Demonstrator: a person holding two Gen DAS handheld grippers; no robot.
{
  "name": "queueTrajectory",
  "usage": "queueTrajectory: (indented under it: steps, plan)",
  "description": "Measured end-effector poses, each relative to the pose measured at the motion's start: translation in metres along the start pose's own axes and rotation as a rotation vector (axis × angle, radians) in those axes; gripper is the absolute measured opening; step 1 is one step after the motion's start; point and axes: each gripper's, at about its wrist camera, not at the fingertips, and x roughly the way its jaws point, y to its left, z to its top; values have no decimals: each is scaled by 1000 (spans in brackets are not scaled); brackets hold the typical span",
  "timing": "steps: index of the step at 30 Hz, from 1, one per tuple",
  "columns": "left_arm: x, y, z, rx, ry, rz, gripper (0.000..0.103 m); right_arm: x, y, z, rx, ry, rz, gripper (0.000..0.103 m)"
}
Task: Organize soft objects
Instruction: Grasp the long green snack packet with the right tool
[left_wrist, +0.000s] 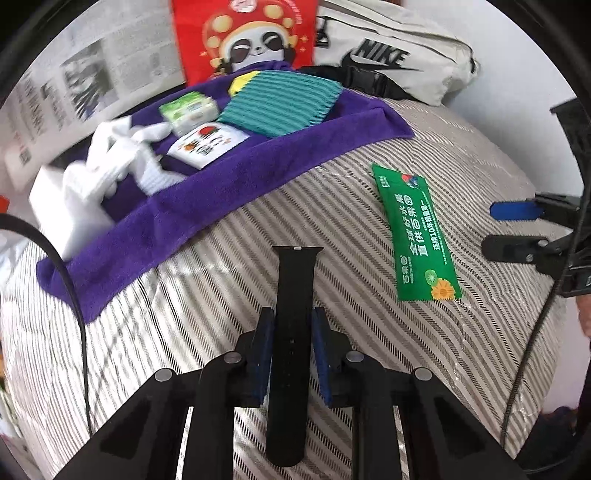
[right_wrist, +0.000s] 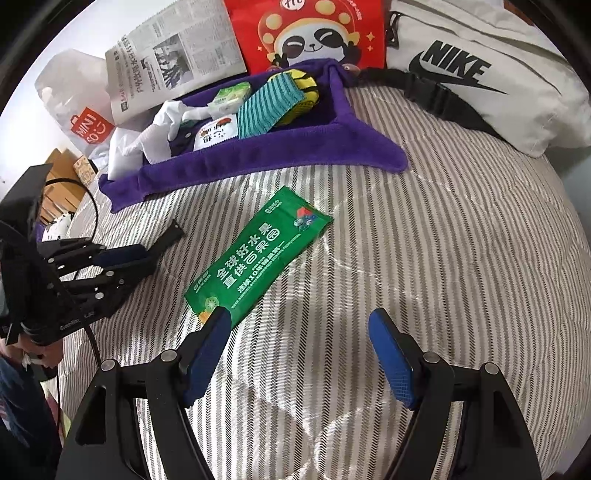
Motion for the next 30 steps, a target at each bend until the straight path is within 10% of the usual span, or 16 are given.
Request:
queueTrajectory:
  steps: [9, 17, 30]
  plan:
    - [-20, 44, -35, -136, 1, 117, 20, 26, 28, 22, 28, 42, 13, 76]
    - [-29, 58, -52, -186, -31, 70, 20, 46, 45, 41, 65, 23, -74, 81]
    - [-32, 60, -58, -183, -63, 46, 20, 47, 49, 34, -259, 40, -138, 69]
